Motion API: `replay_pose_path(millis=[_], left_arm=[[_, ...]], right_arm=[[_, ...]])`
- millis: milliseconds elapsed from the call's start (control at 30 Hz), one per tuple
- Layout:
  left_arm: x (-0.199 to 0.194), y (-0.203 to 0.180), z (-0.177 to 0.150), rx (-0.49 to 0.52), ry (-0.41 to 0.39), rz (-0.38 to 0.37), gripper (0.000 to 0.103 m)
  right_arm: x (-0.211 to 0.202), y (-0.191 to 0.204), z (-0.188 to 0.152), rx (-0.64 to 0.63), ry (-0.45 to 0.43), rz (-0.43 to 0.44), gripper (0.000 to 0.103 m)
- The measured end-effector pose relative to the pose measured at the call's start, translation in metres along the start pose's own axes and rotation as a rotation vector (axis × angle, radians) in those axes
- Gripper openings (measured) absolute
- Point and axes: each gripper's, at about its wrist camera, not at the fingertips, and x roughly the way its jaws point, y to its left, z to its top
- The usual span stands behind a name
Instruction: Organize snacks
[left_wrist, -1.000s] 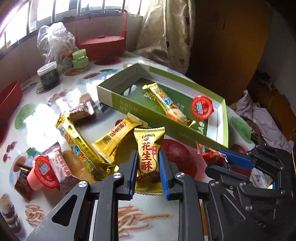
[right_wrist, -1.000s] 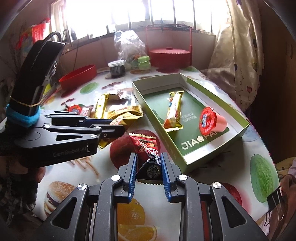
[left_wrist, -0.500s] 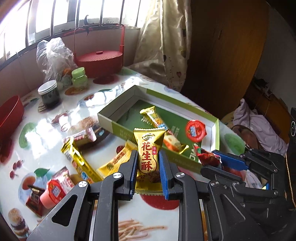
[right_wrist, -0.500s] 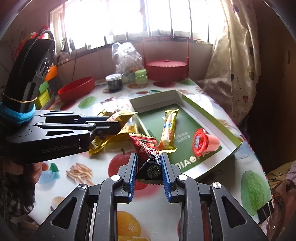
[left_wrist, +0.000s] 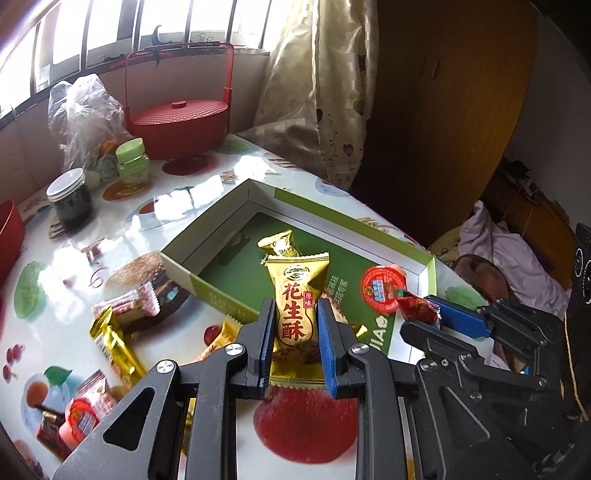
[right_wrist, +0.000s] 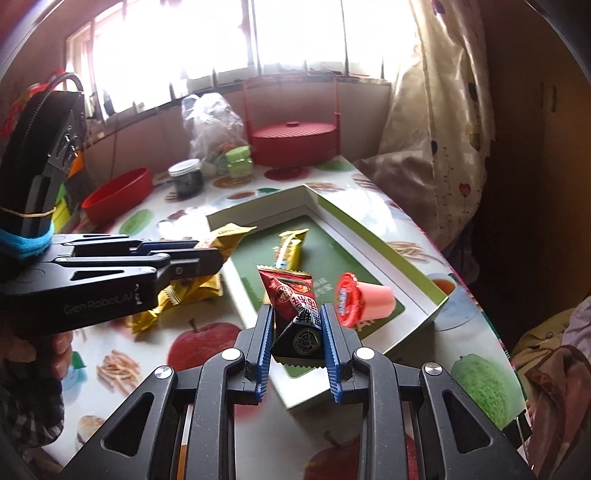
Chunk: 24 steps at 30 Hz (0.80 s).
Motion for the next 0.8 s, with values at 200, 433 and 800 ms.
replay_pose_path(millis=[200, 433, 800], left_arm=[[0.015, -0.001, 0.008, -0.005, 0.016, -0.011, 0.023], [0.032, -0.002, 0.014, -0.005, 0.04, -0.016, 0.023], [0.048, 0.001, 0.017, -0.018, 0.061, -0.017, 0.023]], right_arm=[[0.008, -0.014, 0.0, 0.018, 0.012, -0.051, 0.024], [0.015, -0.025, 0.0, 0.028, 0.023, -0.079, 0.024], [0.026, -0.022, 0.0, 0.001, 0.04, -0.095, 0.025]])
